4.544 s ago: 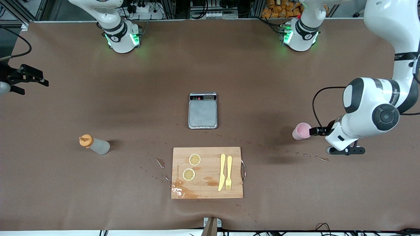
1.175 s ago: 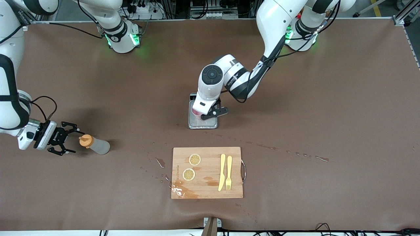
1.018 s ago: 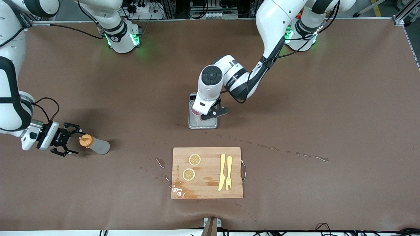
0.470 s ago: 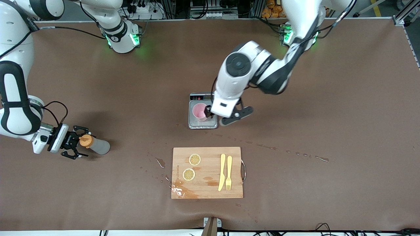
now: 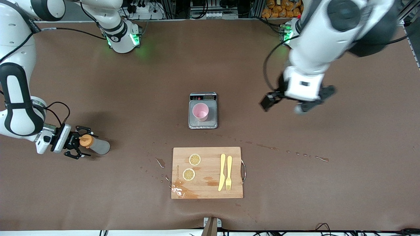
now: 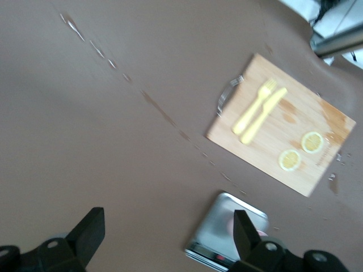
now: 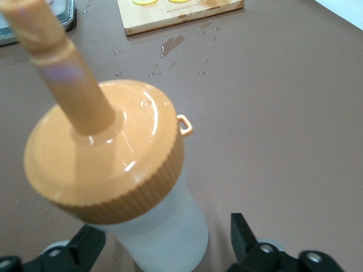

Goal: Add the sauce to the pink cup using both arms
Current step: 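Release the pink cup and withdraw the left gripper to the side, then lift the white bottle with the right gripper and carry it to the cup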

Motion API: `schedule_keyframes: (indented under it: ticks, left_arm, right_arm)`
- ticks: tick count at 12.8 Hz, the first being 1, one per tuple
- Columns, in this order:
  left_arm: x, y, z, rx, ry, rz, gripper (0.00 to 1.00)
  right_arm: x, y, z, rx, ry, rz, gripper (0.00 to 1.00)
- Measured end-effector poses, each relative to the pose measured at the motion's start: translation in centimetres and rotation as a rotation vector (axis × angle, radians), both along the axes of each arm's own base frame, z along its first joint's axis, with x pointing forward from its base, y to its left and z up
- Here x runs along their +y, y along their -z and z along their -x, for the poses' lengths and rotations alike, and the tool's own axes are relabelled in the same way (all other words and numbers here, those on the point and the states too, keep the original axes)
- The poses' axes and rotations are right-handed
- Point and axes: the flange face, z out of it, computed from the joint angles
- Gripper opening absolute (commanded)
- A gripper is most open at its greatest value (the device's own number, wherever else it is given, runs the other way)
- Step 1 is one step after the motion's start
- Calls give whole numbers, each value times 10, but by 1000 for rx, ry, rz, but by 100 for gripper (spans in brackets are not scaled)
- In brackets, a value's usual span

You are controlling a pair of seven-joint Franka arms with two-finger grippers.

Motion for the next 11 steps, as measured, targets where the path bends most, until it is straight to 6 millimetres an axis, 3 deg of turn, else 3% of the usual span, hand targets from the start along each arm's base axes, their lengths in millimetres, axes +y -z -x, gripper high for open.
schedule_keyframes:
  ticks: [2,4,8,10,11]
  left_arm:
    - [70,-20,-13,-31,121,-22,100]
    - [113,-33,-15,-47,222,-42,100]
    - [174,-42,-10,-24,397,-71,100]
    - [189,-41,-6,2,416,-71,100]
    - [189,-42,-3,13,421,-70,100]
  right_arm:
    - [1,7,2,10,4,-12,0]
    - [1,6,1,8,5,-14,0]
    - [2,-5,-10,-24,-16,4,0]
    - [10,-37,-33,-63,-131,97,0]
    - [20,-66,-48,-50,-200,178,0]
